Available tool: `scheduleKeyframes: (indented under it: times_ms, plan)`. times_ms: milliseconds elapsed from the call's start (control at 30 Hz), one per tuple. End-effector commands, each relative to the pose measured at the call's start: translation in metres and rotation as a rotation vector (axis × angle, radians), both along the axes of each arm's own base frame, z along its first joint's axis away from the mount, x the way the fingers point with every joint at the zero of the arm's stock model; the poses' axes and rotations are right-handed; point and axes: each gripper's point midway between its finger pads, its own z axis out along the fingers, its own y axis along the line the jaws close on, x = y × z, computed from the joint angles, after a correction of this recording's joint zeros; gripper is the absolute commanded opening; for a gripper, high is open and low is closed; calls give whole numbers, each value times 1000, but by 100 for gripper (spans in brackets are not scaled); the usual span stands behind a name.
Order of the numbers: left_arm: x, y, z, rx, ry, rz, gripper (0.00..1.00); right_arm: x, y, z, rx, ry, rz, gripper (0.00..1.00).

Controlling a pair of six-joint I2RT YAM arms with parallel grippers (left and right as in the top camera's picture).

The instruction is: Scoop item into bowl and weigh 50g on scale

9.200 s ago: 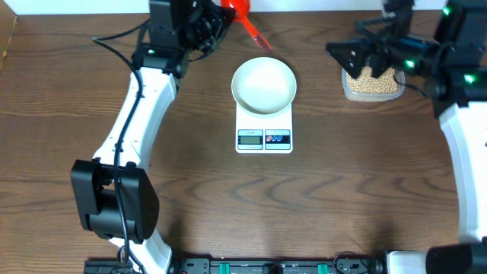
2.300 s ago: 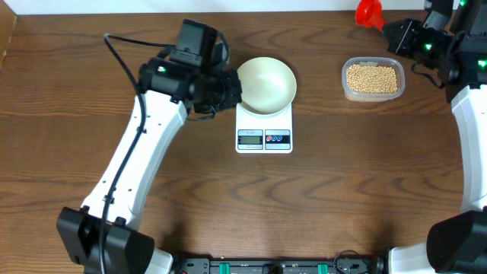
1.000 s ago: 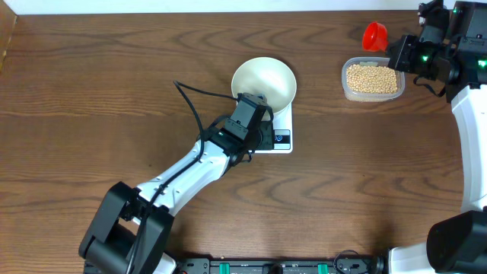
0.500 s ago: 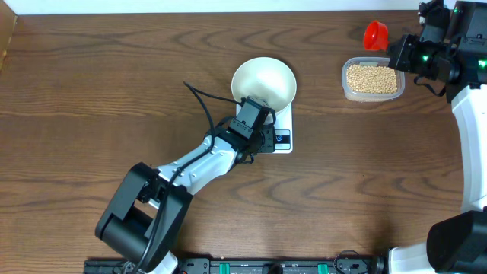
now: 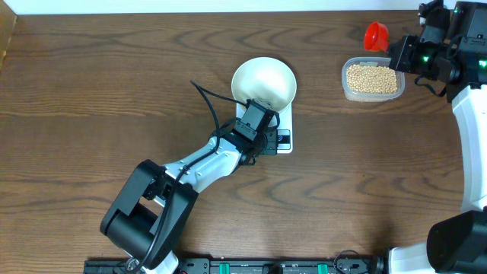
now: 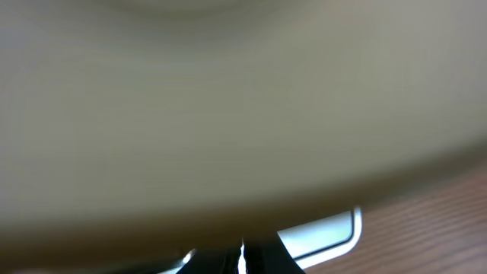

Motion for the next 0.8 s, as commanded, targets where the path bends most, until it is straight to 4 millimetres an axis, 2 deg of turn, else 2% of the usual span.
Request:
scheduleKeyframes:
  times_ms: [0, 333, 767]
  plan:
    - [5, 7, -7, 50, -27, 3, 7, -1, -3, 13, -15, -35, 4, 1]
    - [8, 5, -22, 59, -26, -6, 7, -2, -3, 13, -20, -31, 9, 1]
    - [1, 10, -27, 83, 7, -8, 7, -3, -3, 12, -21, -27, 9, 1]
